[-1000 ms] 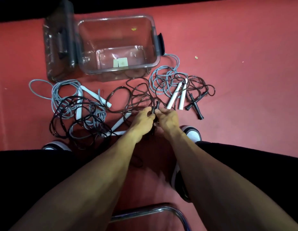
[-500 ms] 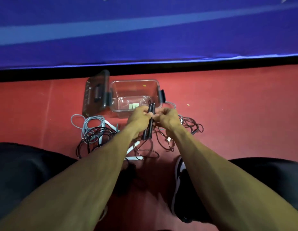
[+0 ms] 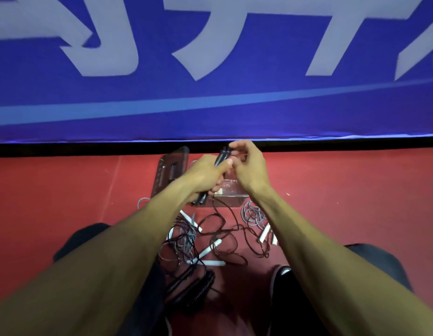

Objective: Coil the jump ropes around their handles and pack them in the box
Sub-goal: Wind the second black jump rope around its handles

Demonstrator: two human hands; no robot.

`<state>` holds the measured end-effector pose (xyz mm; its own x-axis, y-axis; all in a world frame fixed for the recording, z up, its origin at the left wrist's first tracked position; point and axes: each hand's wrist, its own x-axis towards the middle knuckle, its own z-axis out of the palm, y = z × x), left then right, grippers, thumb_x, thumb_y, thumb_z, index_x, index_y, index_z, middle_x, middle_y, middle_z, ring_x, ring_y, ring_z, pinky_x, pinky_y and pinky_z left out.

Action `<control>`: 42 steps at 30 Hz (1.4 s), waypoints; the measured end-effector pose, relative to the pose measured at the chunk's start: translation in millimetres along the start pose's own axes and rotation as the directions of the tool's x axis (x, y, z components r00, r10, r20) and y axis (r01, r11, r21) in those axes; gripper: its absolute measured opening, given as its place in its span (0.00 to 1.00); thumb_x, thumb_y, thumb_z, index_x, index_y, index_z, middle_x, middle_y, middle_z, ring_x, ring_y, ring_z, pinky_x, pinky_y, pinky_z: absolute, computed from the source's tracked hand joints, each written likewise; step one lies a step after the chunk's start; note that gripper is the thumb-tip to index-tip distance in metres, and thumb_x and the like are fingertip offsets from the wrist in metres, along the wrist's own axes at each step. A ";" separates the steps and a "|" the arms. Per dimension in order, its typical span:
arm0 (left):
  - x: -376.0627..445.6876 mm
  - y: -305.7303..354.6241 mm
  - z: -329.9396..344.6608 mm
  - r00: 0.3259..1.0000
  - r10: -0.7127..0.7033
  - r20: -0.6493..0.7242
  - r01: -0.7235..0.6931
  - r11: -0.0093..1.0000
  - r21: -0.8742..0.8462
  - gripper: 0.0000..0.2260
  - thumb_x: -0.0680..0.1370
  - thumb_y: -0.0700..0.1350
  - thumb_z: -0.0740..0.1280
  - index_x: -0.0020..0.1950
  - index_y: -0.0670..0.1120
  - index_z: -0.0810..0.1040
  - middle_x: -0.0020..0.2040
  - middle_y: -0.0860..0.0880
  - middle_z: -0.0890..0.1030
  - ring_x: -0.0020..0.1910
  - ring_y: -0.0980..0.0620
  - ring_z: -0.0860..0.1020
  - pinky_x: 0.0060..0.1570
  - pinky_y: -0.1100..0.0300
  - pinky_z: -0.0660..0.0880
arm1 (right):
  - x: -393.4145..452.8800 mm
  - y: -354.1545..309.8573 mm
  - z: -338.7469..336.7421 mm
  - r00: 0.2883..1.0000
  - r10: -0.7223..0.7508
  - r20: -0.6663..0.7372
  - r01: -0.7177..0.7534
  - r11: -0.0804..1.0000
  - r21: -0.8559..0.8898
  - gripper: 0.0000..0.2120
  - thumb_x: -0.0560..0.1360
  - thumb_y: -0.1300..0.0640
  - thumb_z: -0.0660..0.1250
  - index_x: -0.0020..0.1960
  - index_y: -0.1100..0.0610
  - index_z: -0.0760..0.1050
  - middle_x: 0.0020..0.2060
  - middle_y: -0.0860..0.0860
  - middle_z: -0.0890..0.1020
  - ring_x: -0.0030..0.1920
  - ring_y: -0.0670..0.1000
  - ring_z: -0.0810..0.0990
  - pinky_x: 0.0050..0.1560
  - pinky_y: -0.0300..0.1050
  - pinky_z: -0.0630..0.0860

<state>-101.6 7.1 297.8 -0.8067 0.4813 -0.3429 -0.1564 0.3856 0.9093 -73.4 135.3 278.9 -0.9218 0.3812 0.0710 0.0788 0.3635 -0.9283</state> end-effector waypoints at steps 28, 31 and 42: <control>7.7 19.5 -34.6 0.977 0.076 0.200 -0.019 0.962 -0.272 0.10 0.86 0.43 0.57 0.57 0.38 0.73 0.35 0.46 0.73 0.26 0.52 0.71 0.26 0.58 0.75 | 32.0 -11.2 -21.4 0.970 -0.159 0.185 0.173 0.983 -0.065 0.13 0.84 0.55 0.60 0.46 0.56 0.81 0.31 0.41 0.79 0.32 0.42 0.76 0.38 0.41 0.71; 9.3 15.5 -35.0 0.980 0.043 0.196 0.017 0.956 -0.293 0.13 0.86 0.43 0.57 0.57 0.35 0.75 0.36 0.43 0.79 0.28 0.49 0.75 0.29 0.56 0.78 | 31.4 -8.6 -21.5 0.958 -0.126 0.256 0.142 0.989 -0.047 0.12 0.83 0.59 0.62 0.49 0.54 0.84 0.28 0.40 0.79 0.28 0.40 0.77 0.35 0.36 0.72; 20.0 6.1 -28.9 0.999 -0.008 0.036 0.009 1.000 -0.013 0.24 0.86 0.48 0.50 0.48 0.40 0.83 0.30 0.49 0.68 0.24 0.57 0.64 0.24 0.67 0.62 | 30.3 -8.5 -21.4 0.969 -0.094 0.230 0.162 0.939 -0.302 0.18 0.82 0.49 0.65 0.35 0.54 0.76 0.25 0.48 0.75 0.26 0.46 0.69 0.29 0.44 0.66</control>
<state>-135.2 -3.6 303.3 -0.7842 0.5061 -0.3588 -0.1708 0.3800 0.9091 -93.9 162.0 296.8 -0.9876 0.1398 0.0718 0.0389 0.6598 -0.7504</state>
